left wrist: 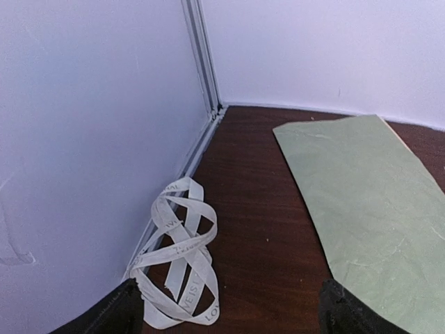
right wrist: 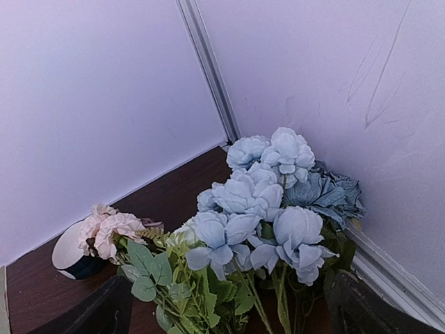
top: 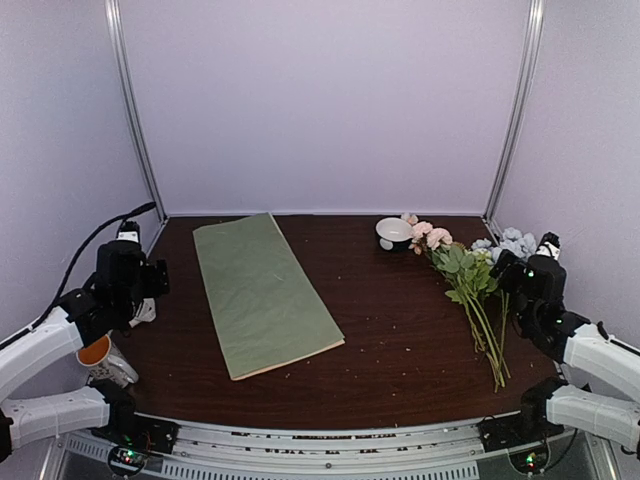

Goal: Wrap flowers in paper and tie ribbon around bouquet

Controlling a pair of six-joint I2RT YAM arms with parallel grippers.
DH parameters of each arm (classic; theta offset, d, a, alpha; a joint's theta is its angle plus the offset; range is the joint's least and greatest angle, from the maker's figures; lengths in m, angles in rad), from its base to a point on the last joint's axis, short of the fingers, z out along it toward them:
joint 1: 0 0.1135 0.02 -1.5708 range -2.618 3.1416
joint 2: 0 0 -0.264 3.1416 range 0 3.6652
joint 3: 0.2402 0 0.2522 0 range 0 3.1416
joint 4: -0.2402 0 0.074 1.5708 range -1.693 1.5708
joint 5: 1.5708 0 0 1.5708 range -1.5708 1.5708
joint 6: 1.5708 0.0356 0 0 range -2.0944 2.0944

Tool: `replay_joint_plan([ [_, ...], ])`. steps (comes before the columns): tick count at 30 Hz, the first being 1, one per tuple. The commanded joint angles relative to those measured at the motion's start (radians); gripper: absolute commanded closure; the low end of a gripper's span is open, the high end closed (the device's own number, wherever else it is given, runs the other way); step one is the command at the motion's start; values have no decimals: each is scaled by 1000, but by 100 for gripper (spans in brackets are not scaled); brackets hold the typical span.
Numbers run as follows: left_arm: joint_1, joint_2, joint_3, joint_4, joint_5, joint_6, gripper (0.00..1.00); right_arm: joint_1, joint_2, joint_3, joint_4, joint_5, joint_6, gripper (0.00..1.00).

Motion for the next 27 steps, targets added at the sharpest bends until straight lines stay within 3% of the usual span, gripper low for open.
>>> replay_joint_plan([
  [1, 4, 46, 67, -136, 143, -86, 12, -3, -16, 50, -15, -23, 33, 0],
  [6, -3, 90, 54, -183, 260, -185, 12, -3, -101, 18, 86, -170, 14, 0],
  [9, -14, 108, 18, -159, 284, -194, 13, -3, -123, -30, 234, -410, -59, 2],
  [11, -18, 134, 14, -157, 308, -196, 15, 5, -70, 24, 215, -537, -21, 10],
  [14, -20, 208, 25, -157, 356, -184, 15, 123, 106, 202, 14, -628, -48, 18],
  [18, -21, 337, 66, -165, 421, -149, 15, 340, 418, 493, -252, -608, -148, 19],
  [22, -20, 468, 95, -165, 439, -142, 15, 409, 748, 817, -513, -765, -150, 26],
  [27, -25, 564, 115, -96, 505, -125, 15, 462, 1077, 1072, -719, -786, -131, 27],
])
